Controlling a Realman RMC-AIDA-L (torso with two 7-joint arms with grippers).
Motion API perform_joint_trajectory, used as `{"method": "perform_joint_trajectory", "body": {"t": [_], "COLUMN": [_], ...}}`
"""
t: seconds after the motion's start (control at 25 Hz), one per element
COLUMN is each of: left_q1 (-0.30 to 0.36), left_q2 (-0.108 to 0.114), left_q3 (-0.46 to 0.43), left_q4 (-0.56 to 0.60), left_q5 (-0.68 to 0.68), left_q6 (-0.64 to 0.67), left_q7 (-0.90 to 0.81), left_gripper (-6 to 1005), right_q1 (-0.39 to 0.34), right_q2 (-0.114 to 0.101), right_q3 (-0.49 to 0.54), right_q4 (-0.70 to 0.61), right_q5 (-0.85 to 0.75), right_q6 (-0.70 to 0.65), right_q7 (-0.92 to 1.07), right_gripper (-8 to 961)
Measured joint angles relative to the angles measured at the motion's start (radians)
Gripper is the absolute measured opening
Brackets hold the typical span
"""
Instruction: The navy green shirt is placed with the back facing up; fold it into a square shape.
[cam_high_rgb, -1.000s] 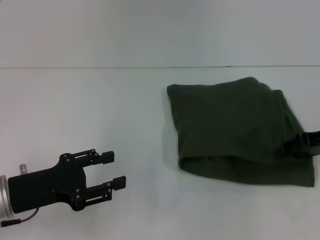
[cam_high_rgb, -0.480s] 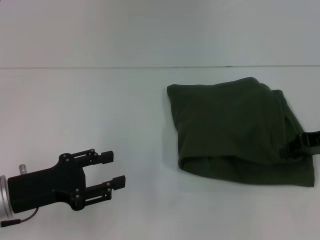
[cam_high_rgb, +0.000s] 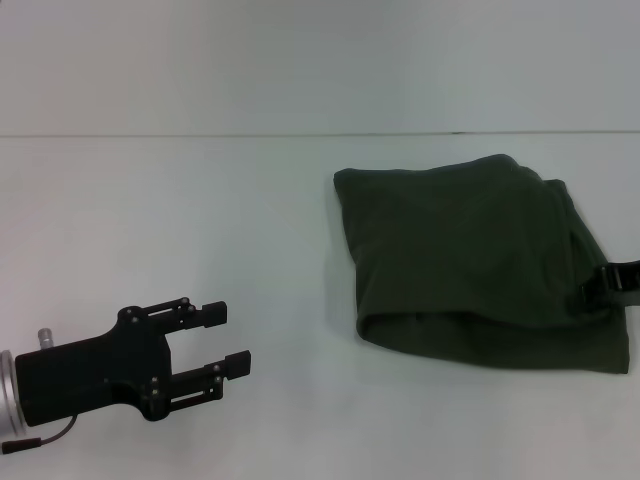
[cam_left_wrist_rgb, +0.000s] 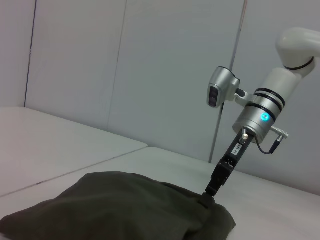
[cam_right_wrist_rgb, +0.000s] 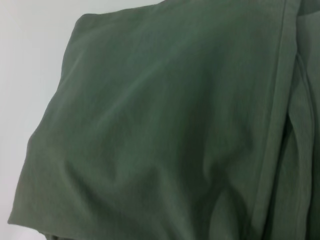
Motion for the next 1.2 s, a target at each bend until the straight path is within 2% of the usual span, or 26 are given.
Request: {"method": "perform_joint_trajectory", "body": {"t": [0.4,0.88,1.2], "left_q1": [0.001,0.002,-0.003], "left_q2": [0.0,0.002,0.003], "left_q3": [-0.006,-0.023,-0.025], "left_q4": [0.0,0.0,0.0], "left_q5": [0.001,0.0,0.0], "left_q6": [0.002,0.01,0.005], "left_q7": [0.0,-0.002,-0.002], "left_gripper": [672,672,671], "right_q1": [-0.018,-0.121,-0.15], "right_q2": [-0.001,-0.012,-0.008], "right_q3": [0.034,0.166,0.18], "right_q4": [-0.011,-0.01,0.045], "right_q5": [0.028,0.088,0.101], "right_q6": [-0.021,-0.066,-0.033], "right_q7": [-0.048,-0.13,-0.16], "right_gripper": [48,22,25]}}
